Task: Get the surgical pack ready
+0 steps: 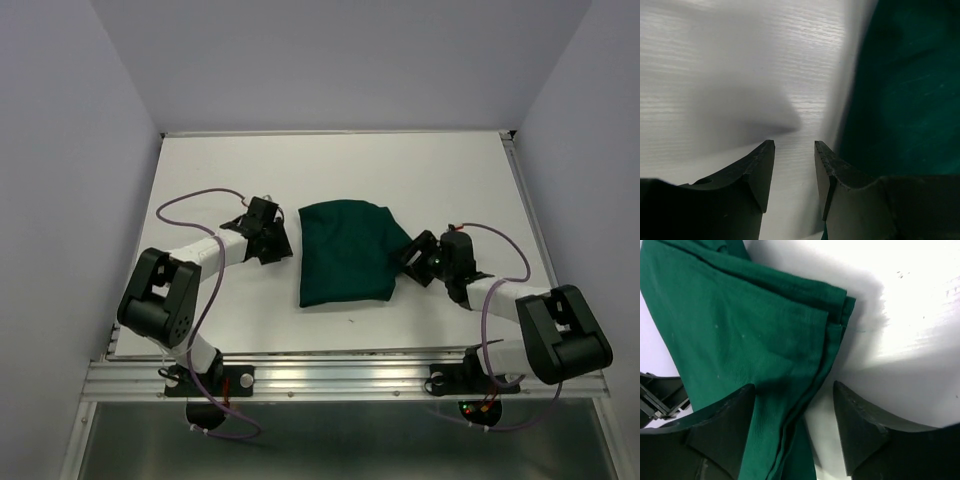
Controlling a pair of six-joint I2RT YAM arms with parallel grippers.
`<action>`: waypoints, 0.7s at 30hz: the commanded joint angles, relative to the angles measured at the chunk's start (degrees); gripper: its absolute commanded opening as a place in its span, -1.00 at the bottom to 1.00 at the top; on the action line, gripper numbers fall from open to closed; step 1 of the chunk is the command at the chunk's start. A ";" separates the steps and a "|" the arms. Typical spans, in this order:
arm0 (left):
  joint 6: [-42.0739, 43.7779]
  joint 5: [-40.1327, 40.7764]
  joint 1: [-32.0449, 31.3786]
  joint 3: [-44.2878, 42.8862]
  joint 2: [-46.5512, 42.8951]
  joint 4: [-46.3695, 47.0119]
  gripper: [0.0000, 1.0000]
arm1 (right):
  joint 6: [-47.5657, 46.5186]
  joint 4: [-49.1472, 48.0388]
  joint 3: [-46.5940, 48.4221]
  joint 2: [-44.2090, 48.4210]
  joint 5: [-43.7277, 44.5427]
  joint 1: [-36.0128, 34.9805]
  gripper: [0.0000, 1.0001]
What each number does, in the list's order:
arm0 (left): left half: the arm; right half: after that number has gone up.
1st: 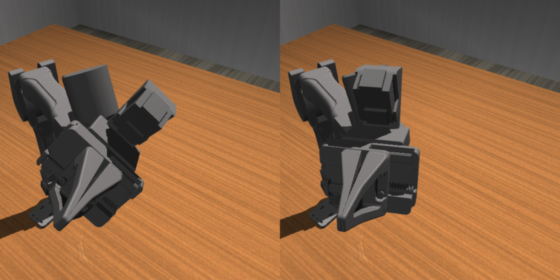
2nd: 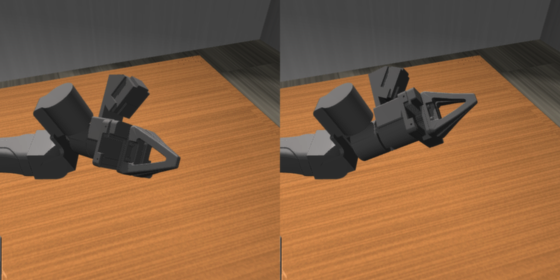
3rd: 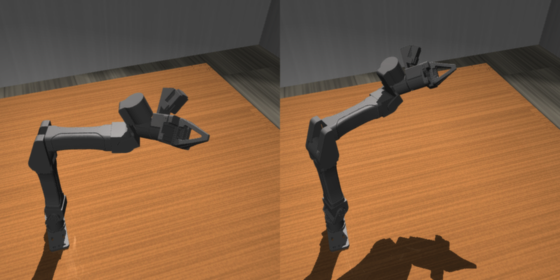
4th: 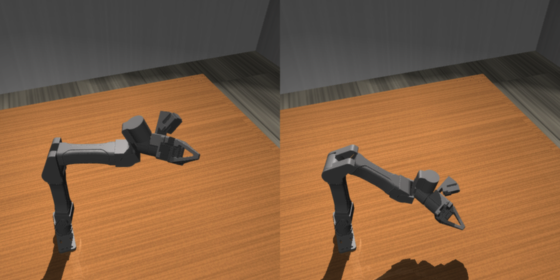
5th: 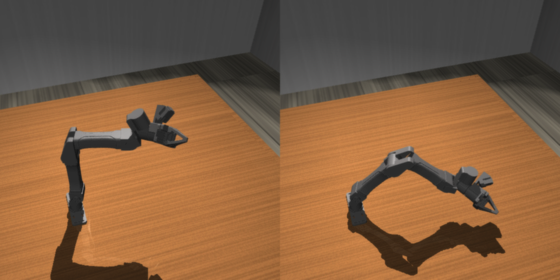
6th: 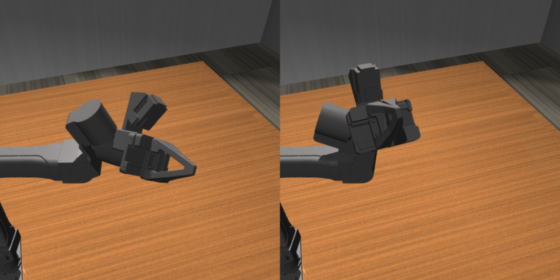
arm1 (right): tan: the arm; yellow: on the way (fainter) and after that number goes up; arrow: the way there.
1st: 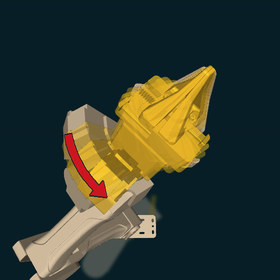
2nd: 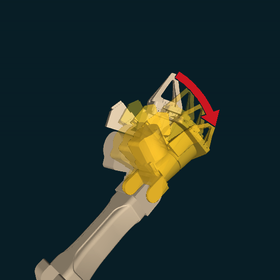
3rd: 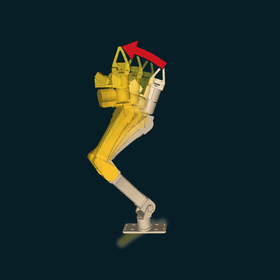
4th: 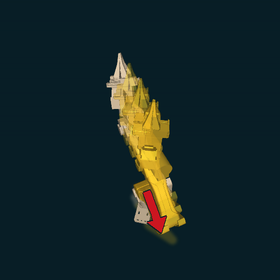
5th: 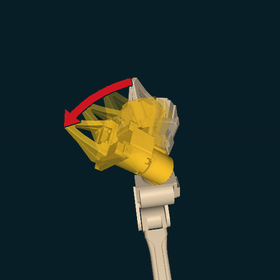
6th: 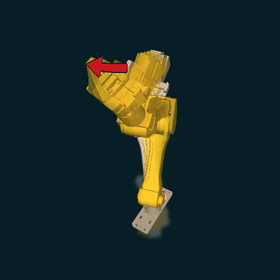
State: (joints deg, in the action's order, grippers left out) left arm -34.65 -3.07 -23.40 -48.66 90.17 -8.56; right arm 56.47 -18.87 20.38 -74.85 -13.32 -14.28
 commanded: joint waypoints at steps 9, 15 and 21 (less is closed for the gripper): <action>-0.15 -3.78 -3.58 -1.87 6.33 7.59 -0.03 | 2.43 -9.43 -0.52 5.82 4.79 0.22 -0.74; -0.33 -4.31 -3.58 -2.57 7.56 8.12 -0.03 | -1.18 -1.88 4.22 13.41 3.57 0.22 -0.99; -0.50 -4.14 -3.67 -3.02 7.22 8.12 -0.04 | 0.75 -1.69 9.58 16.40 -2.85 0.22 -0.99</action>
State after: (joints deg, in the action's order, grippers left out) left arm -35.29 -7.49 -26.57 -50.89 96.64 0.36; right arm 57.19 -19.86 25.61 -61.17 -13.02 -14.31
